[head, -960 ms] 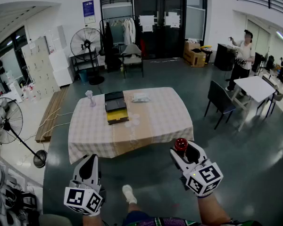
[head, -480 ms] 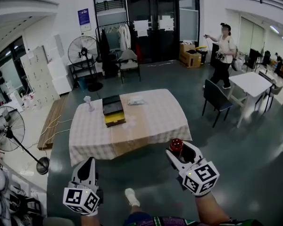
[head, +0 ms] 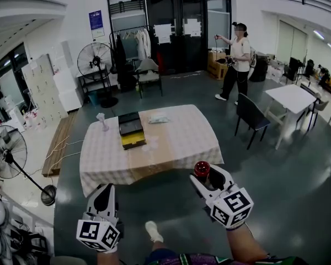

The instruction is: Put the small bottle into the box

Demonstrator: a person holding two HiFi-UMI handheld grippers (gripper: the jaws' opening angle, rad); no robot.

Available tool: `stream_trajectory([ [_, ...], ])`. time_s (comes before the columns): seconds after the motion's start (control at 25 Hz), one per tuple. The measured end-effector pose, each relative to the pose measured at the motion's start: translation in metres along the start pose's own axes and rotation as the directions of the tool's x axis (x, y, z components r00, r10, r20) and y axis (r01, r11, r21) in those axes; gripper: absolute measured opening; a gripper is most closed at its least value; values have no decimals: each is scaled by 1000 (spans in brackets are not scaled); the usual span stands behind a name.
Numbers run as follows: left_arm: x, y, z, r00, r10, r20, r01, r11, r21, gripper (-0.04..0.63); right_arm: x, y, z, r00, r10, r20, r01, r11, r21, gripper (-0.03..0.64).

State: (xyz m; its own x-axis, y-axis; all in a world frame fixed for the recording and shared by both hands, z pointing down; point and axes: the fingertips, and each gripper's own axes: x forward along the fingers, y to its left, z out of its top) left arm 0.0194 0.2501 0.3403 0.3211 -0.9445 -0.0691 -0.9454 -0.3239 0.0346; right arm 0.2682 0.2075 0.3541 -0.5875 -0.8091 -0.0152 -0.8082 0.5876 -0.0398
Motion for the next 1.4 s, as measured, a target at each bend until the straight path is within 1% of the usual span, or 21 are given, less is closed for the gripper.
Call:
stream_trajectory([
  [0.16,2,2,-4,1000,-8,-7,8,1000,-5,23,8,2,-4,1000,-5,-12,4,1000,-4,224],
  [0.32,0,10,-9,1000,-4,-14,5,1000,6,23,17,10,-7,1000,9,-16,-8,1000,4,225],
  [0.56,7,21,-8,999,27,-19,-27,1000,13,23,34,9,-8,999,36,-25,-35,999,26,227],
  [0.96,28,67,-10,998,70,-4,-69,997,14,23,90,5,-13,998,53,-31,-52,998,28,227],
  [1.16,55,98,-6,996,90,-1,-90,996,12,23,131,-6,-6,998,57,-23,-57,998,27,227],
  [1.4,111,140,3,997,82,1,-82,997,11,23,195,-20,12,997,77,-1,-77,997,10,229],
])
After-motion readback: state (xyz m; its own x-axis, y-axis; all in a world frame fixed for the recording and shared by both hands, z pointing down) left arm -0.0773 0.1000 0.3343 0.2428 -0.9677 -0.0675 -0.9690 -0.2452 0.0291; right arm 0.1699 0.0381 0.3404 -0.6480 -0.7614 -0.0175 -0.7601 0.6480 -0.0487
